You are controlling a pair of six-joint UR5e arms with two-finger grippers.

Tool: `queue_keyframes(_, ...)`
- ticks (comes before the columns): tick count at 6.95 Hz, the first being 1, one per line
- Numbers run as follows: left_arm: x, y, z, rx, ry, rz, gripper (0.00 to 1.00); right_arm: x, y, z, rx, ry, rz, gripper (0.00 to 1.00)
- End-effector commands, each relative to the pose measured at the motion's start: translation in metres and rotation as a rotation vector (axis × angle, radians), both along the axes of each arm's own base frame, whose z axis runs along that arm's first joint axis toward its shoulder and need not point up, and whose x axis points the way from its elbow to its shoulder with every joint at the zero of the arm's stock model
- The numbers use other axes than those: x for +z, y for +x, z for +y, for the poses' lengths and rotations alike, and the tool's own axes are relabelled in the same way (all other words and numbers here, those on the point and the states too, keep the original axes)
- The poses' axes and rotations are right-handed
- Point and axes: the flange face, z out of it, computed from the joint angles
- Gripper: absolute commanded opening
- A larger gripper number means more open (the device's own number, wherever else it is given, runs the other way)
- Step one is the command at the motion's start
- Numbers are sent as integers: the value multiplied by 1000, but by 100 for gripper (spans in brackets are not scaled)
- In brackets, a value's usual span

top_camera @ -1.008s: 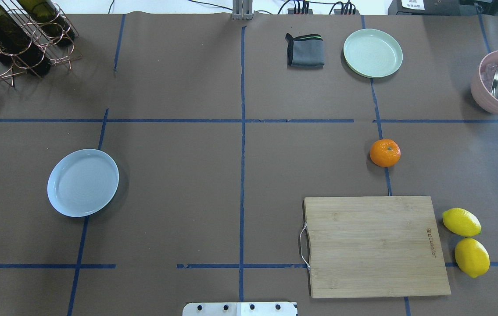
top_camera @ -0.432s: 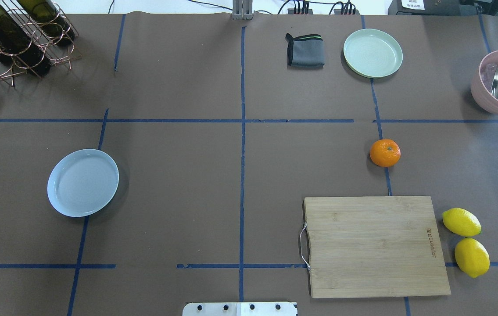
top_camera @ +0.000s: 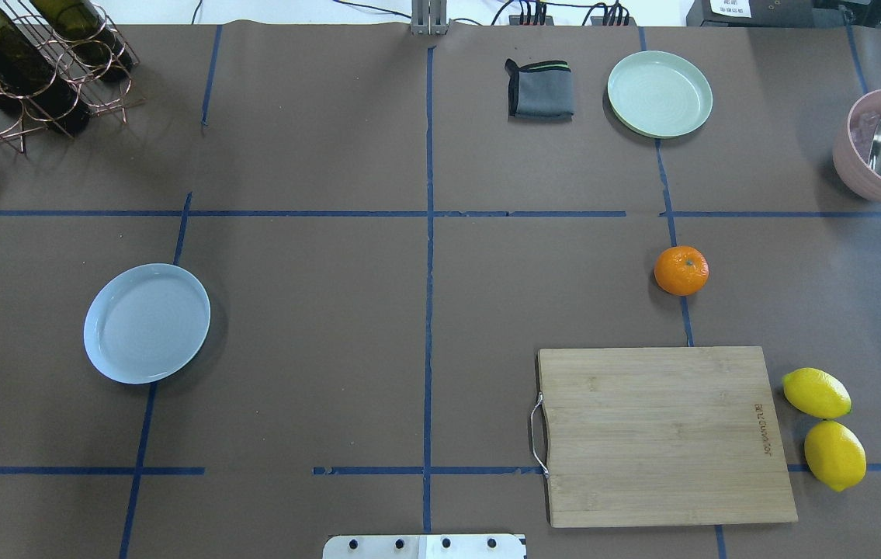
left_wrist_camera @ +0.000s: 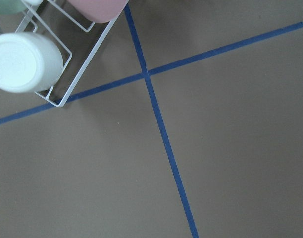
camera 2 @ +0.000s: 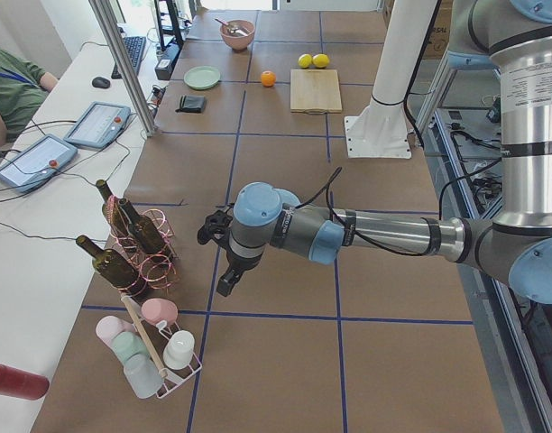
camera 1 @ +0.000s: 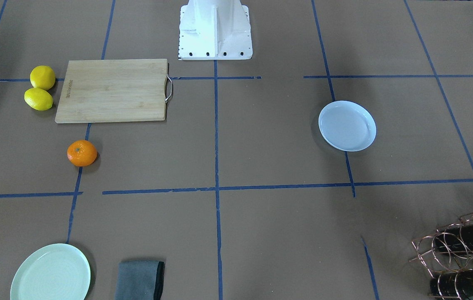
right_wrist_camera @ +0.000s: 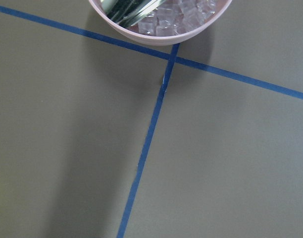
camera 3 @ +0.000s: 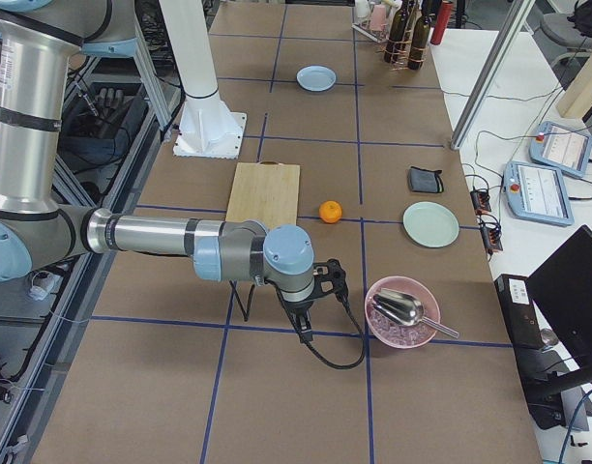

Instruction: Pick orange to plate

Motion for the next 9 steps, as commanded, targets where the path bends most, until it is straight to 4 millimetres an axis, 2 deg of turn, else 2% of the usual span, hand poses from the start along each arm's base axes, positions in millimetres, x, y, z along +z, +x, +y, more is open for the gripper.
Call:
queue_keyframes(1, -49, 0, -17, -10, 292, 10, 100, -5, -3, 5, -5, 107, -29, 100)
queue_keyframes(2, -57, 2, -18, -86, 234, 69, 100, -7, -3, 5, -5, 139, -28, 100)
queue_keyframes(3, -63, 13, -13, -59, 234, 151, 100, -11, -3, 2, -5, 150, -29, 100)
queue_keyframes(4, -68, 30, -2, -2, 338, 169, 100, -10, -8, 7, -14, 141, -92, 100)
queue_keyframes(5, -55, 91, 14, 135, 290, 218, 100, -9, -9, 9, -15, 134, -114, 100)
queue_keyframes(6, -55, 120, 20, 65, 110, 297, 100, -7, -9, 10, -16, 132, -114, 100)
queue_keyframes(8, -51, 191, 26, -58, -31, 288, 99, -4, -9, 11, -15, 124, -115, 100)
queue_keyframes(9, -51, 224, 31, -134, -97, 307, 82, -3, -9, 12, -15, 123, -115, 100)
